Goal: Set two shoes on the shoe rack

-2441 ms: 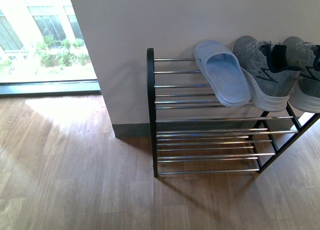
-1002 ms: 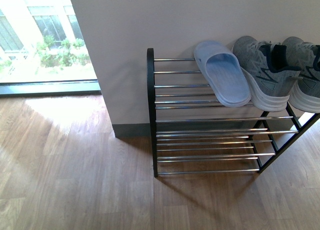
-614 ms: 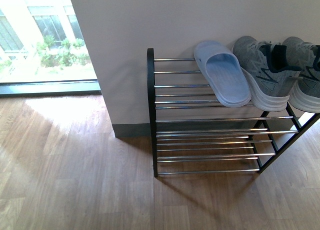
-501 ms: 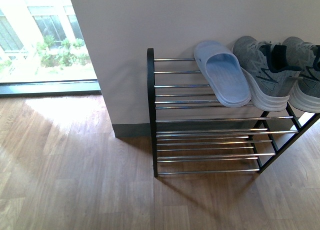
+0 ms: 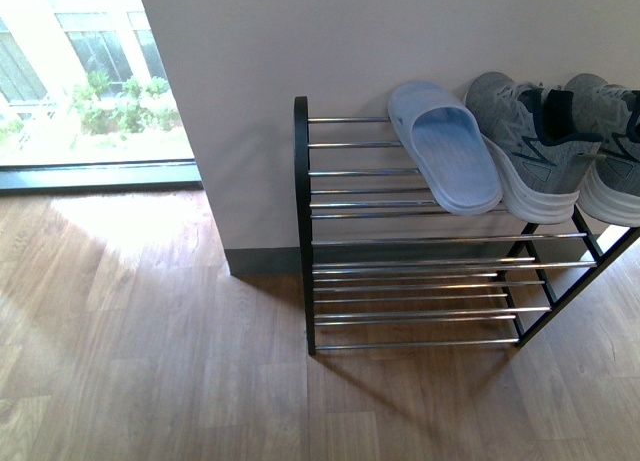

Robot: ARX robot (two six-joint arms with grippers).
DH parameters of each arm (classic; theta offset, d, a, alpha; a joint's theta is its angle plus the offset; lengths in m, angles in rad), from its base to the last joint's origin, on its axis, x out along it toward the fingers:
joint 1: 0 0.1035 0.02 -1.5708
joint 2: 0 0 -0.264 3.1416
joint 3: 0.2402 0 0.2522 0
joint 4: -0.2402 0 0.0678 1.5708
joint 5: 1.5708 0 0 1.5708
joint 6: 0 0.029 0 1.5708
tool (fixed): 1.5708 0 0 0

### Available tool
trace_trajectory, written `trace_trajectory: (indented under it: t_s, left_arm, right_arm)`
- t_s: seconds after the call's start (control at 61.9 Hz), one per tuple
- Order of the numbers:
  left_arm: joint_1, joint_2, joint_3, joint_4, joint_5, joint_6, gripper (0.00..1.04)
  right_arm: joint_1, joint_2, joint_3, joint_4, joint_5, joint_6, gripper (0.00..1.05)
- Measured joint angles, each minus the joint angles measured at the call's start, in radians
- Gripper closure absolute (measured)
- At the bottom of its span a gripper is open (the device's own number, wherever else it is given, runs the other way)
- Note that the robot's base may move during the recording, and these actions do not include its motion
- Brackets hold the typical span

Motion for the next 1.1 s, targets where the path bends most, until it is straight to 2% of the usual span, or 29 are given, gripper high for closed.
trace_trajectory:
  t_s: [0.113,0.388,0.598,0.76,0.986,1.035,1.099]
  left_arm:
    - [0.000,0.000,0.000,0.000,0.000,0.000,1.03]
    - [0.000,0.000,0.000,0.000,0.000,0.000,1.03]
    - [0.000,0.000,0.000,0.000,0.000,0.000,1.03]
    - [0.000,0.000,0.000,0.000,0.000,0.000,1.03]
    - [0.002,-0.003,0.000,0.000,-0.003,0.000,1.03]
    - [0.001,-0.003,0.000,0.000,0.000,0.000,1.03]
    - [0.001,-0.003,0.000,0.000,-0.002,0.000,1.03]
  right_arm:
    - [0.000,-0.127,0.000,-0.153,0.000,0.000,1.03]
    - [0.000,-0.159,0.000,-0.165,0.000,0.000,1.03]
    - [0.000,-0.159,0.000,-0.165,0.000,-0.001,0.74]
    - [0.000,-0.160,0.000,-0.166,-0.002,-0.001,0.46]
    - [0.000,-0.161,0.000,-0.167,-0.005,-0.001,0.13]
    - [0.000,-0.162,0.000,-0.167,-0.003,0.000,0.08]
    - [0.000,-0.162,0.000,-0.167,-0.003,0.000,0.09]
